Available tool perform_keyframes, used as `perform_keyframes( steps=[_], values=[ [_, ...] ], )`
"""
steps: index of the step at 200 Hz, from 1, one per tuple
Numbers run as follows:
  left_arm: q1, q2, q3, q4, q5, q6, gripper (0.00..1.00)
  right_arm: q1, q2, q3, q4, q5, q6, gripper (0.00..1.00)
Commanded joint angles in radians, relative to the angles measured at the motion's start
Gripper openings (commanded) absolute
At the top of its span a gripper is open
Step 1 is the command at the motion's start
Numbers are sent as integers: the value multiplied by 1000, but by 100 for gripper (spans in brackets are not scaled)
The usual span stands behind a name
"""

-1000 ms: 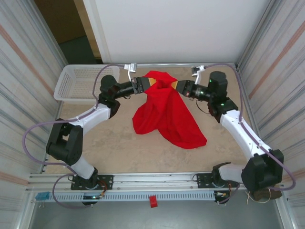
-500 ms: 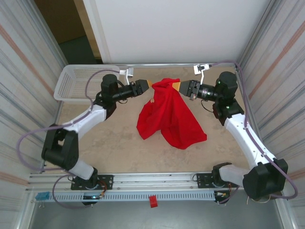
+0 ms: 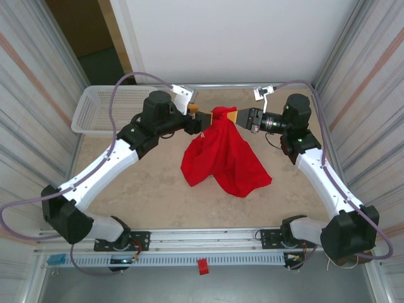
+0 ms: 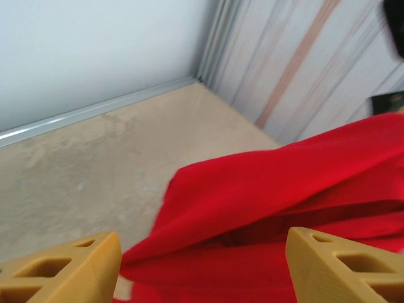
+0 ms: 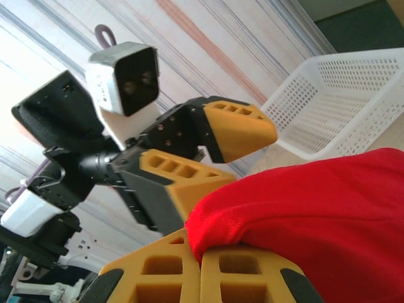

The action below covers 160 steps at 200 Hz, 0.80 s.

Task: Fold the inside-out t-shirt

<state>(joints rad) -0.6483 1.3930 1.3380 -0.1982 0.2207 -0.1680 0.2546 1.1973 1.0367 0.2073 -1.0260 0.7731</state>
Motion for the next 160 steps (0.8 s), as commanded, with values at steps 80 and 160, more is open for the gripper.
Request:
perform_keyframes(
  steps=[80,160],
  values=[
    [2,73,58,-22,45,227,73,6,-1,19,-17,-58,-42,0],
    [2,110,95,-6,63,235,73,20,-5,29,-94,-74,-96,0]
  ],
)
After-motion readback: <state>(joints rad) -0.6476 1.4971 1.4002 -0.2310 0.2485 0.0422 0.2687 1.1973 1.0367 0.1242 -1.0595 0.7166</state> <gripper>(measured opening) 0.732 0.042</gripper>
